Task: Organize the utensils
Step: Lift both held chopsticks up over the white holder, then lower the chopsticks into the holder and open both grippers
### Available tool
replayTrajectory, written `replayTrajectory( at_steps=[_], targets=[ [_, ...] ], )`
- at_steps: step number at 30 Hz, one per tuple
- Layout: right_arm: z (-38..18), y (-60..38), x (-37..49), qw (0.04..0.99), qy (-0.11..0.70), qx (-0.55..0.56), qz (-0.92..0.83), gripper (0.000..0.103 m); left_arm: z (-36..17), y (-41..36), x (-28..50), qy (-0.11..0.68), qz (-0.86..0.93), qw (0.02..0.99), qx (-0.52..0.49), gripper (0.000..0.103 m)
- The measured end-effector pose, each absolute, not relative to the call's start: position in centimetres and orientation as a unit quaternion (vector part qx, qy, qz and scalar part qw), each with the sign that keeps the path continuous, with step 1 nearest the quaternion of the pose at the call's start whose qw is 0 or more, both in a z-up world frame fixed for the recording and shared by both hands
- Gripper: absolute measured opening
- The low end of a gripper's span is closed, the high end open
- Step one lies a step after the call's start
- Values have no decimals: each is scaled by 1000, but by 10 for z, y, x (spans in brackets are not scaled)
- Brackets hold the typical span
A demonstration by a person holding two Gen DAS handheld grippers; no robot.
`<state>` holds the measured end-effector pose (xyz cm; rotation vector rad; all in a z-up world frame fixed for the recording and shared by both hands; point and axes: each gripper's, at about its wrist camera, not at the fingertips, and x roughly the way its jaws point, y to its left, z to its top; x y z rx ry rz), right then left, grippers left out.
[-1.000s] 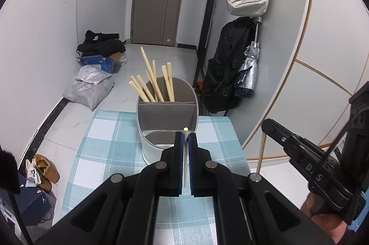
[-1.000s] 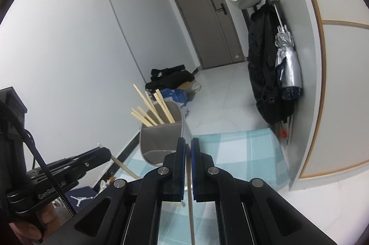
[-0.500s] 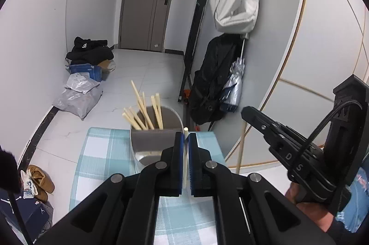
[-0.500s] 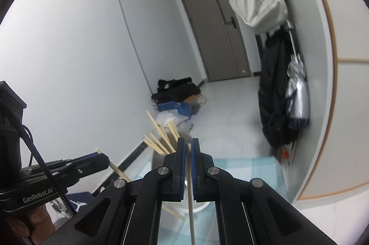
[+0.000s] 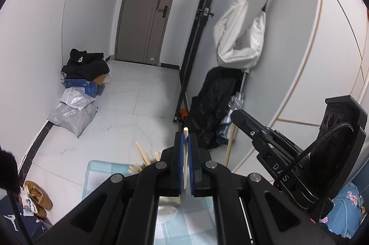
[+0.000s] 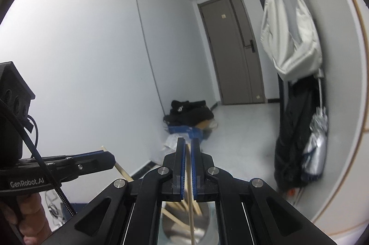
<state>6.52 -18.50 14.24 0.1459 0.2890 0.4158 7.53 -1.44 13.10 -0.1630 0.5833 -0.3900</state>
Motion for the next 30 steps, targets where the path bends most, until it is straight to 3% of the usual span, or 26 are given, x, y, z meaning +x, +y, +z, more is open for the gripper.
replayTrajectory(
  at_steps=[13, 30],
  targets=[
    [151, -160, 131, 969, 100, 69, 214, 4, 106, 11, 120, 312, -169, 932, -71, 1],
    [82, -143, 160, 969, 109, 61, 215, 4, 58, 14, 142, 348, -180, 917, -70, 1]
  ],
)
